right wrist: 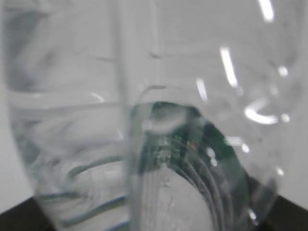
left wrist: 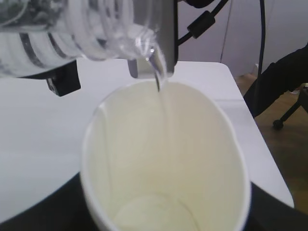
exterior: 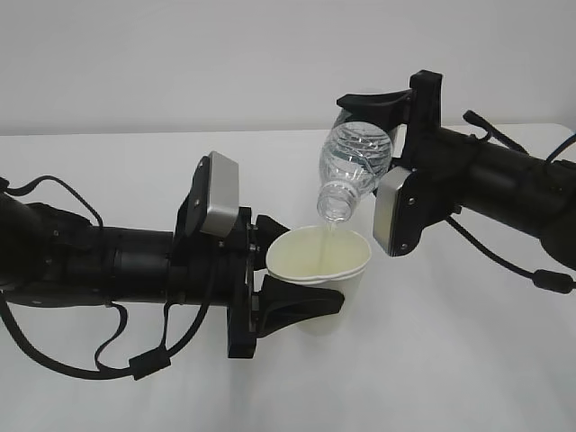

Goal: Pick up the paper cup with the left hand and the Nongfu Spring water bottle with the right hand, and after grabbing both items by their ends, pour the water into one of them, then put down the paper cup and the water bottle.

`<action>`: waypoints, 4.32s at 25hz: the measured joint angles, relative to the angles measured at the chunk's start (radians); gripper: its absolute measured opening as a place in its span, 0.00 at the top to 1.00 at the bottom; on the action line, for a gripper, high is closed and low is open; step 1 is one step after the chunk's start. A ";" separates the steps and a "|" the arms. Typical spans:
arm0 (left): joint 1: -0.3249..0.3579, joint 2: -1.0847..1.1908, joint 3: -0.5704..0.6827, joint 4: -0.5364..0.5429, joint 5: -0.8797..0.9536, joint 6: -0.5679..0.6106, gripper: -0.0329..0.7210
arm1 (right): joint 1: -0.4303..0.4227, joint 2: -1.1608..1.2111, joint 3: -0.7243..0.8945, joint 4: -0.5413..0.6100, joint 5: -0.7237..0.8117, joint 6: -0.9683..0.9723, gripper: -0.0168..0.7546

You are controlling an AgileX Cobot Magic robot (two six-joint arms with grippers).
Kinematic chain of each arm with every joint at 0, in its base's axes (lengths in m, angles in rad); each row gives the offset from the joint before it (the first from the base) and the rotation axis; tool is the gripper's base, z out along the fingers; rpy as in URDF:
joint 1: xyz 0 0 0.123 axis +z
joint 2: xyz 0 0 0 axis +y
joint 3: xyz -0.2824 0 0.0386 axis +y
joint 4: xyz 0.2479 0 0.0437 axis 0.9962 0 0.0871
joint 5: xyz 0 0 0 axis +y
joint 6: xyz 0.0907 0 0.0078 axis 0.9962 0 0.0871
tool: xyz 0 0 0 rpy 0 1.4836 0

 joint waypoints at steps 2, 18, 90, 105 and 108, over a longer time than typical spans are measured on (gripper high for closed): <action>0.000 0.000 0.000 0.000 0.000 0.000 0.39 | 0.000 0.000 0.000 0.002 0.000 0.000 0.35; 0.000 0.000 0.000 0.000 0.000 0.000 0.39 | 0.000 0.000 0.000 0.004 0.000 -0.002 0.35; 0.000 0.000 0.000 0.004 0.000 0.000 0.39 | 0.000 0.000 0.000 0.004 -0.010 -0.019 0.35; 0.000 0.000 0.000 0.004 0.000 0.000 0.39 | 0.000 0.000 0.000 0.004 -0.010 -0.029 0.35; 0.000 0.000 0.000 0.004 0.000 0.000 0.38 | 0.000 0.000 0.000 0.004 -0.010 -0.029 0.35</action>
